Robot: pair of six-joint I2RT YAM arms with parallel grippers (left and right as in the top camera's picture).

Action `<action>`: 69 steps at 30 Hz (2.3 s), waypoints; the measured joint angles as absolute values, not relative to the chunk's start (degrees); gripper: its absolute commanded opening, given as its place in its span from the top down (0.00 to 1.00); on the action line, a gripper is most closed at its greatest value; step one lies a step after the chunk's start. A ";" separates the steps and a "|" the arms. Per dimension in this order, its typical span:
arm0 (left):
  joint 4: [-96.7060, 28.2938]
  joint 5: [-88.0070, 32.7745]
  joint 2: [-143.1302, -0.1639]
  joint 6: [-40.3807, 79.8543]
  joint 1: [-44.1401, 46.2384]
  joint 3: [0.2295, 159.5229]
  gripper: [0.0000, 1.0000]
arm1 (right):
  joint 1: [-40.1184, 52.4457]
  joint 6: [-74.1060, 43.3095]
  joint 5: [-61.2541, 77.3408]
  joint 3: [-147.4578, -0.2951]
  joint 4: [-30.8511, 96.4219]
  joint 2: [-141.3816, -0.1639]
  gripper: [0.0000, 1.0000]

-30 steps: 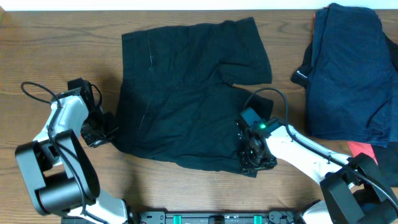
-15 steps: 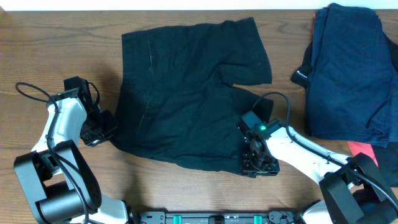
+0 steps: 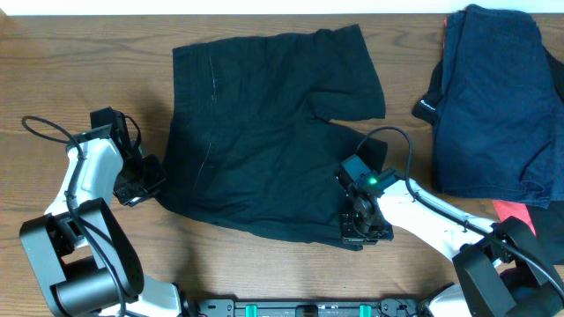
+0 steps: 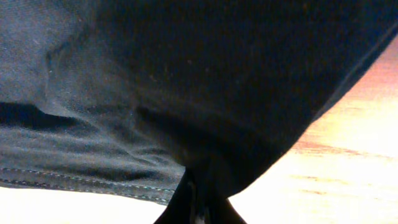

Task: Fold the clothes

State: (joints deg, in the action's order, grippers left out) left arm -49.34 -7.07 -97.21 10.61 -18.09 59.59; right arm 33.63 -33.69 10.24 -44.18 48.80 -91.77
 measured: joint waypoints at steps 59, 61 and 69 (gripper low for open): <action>-66.85 -7.79 -45.04 17.41 -17.43 59.31 0.94 | 10.79 -9.80 16.73 -84.40 52.01 -87.77 0.99; -65.47 -7.27 -46.85 18.26 -17.39 59.31 0.94 | 10.85 -9.78 17.39 -84.40 49.87 -90.83 0.99; -55.77 -5.96 -56.45 21.02 -17.12 59.29 0.94 | 11.09 -9.78 19.86 -84.40 39.51 -99.85 0.99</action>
State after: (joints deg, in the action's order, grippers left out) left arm -55.77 -5.96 -56.45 21.02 -17.12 59.29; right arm 11.09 -9.78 19.86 -84.40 39.51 -99.85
